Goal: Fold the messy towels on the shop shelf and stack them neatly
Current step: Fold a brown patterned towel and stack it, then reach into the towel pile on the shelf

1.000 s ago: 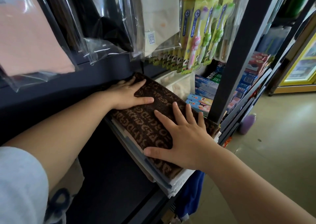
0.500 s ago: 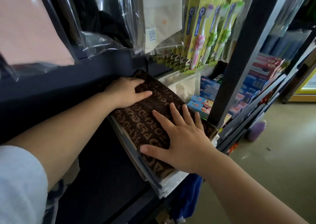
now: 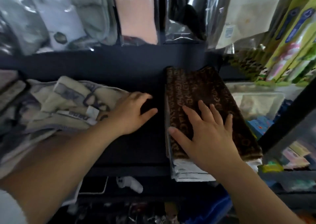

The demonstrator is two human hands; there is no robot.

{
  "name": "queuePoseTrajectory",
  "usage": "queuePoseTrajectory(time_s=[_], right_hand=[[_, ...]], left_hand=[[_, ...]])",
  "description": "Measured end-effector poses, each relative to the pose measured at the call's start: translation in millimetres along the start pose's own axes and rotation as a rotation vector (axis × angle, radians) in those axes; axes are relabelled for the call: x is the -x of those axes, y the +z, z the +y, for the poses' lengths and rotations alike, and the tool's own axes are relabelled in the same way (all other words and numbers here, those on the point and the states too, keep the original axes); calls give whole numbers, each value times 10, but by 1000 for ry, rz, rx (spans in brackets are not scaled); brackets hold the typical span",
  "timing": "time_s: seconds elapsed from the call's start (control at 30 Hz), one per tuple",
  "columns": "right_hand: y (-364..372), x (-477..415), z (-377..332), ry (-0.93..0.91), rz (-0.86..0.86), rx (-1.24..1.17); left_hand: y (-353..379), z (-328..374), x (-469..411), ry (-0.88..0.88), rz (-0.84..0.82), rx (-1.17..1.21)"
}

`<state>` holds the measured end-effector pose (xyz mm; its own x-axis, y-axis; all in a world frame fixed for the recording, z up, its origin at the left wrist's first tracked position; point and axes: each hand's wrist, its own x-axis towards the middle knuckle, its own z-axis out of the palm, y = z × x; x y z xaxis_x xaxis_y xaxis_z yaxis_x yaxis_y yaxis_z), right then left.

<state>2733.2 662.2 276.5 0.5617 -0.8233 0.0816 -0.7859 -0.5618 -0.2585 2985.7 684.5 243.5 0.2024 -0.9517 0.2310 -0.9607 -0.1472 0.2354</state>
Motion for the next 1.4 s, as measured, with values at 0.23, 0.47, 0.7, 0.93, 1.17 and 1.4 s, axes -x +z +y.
queuePoseTrajectory(time_s=[0.23,0.47,0.7,0.93,1.17,1.4], right_hand=[[-8,-50,-519,-279,9,-3],[376,-127,-1184,-493,-204,33],[1058,-474,-1602,-444,-355,-76],[1408,-655,-1937,-363,-299,-132],[1552,-684,-2125,-259,-98,-50],[1589,-706,-2216,-211,38,-18]], left_hand=[[30,-672,990,-352,-27,-239],[-29,-1233,1557,-420,-139,-255],[-224,-1744,1682,-199,-145,-162],[-340,-2283,1674,-80,-94,-76],[-289,-2320,1551,-99,456,-179],[-346,-2557,1446,-638,278,142]])
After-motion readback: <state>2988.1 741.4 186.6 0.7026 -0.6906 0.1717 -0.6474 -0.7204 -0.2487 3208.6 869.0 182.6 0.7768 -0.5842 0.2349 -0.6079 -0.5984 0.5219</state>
